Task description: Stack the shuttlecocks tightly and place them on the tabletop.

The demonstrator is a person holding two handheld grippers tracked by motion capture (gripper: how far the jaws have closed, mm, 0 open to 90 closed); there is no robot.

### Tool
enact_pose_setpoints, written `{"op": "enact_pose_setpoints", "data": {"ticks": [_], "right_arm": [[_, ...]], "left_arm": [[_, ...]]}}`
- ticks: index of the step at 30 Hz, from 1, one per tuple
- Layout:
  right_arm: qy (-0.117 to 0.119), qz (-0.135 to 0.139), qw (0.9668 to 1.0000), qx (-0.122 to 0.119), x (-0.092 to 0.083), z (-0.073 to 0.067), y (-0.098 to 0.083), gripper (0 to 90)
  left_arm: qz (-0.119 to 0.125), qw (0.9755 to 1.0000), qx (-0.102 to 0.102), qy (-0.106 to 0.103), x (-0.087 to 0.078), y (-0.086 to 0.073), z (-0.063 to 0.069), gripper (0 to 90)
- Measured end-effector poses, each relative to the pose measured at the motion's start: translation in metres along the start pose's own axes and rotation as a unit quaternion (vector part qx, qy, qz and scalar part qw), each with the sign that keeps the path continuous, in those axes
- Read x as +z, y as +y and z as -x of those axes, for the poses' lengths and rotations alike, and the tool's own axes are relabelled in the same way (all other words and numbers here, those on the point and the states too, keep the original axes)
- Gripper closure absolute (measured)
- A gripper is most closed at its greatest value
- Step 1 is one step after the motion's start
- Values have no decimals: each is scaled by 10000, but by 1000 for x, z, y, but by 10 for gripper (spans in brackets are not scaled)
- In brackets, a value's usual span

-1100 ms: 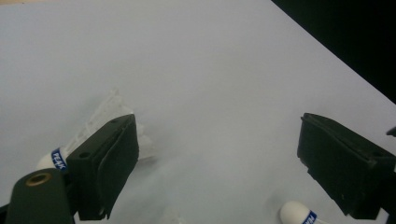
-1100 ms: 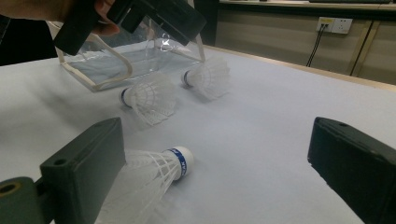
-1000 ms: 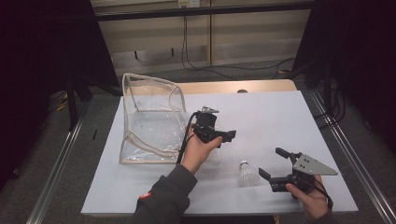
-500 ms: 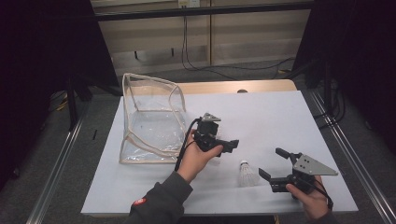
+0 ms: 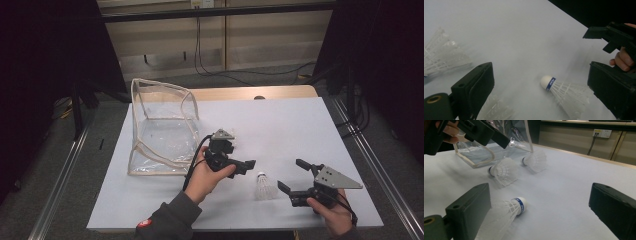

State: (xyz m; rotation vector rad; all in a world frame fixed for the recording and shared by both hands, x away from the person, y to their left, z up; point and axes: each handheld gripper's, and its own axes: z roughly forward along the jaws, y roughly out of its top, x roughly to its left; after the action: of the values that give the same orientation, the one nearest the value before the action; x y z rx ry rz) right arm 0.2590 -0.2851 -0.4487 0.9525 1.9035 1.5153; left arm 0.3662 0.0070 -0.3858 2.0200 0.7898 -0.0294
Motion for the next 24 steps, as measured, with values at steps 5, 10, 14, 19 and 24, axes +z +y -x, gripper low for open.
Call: {"op": "enact_pose_setpoints", "data": {"ticks": [5, 10, 14, 19, 24], "right_arm": [[-15, 12, 10000, -1, 0, 0, 0, 33], [-12, 5, 10000, -1, -1, 0, 0, 33], [-14, -2, 10000, -8, -1, 0, 0, 33], [-17, -11, 10000, -12, 0, 0, 0, 33], [-21, -4, 10000, -12, -1, 0, 0, 33]], "left_arm": [[-25, 9999, 75, -78, -5, -7, 1, 73], [-15, 9998, 112, -155, -7, -13, 0, 73], [-20, 9996, 192, -185, -11, -19, 1, 71], [-1, 9993, 297, -247, -16, -23, 3, 70], [28, 9991, 297, -314, -19, -28, 3, 64]]}}
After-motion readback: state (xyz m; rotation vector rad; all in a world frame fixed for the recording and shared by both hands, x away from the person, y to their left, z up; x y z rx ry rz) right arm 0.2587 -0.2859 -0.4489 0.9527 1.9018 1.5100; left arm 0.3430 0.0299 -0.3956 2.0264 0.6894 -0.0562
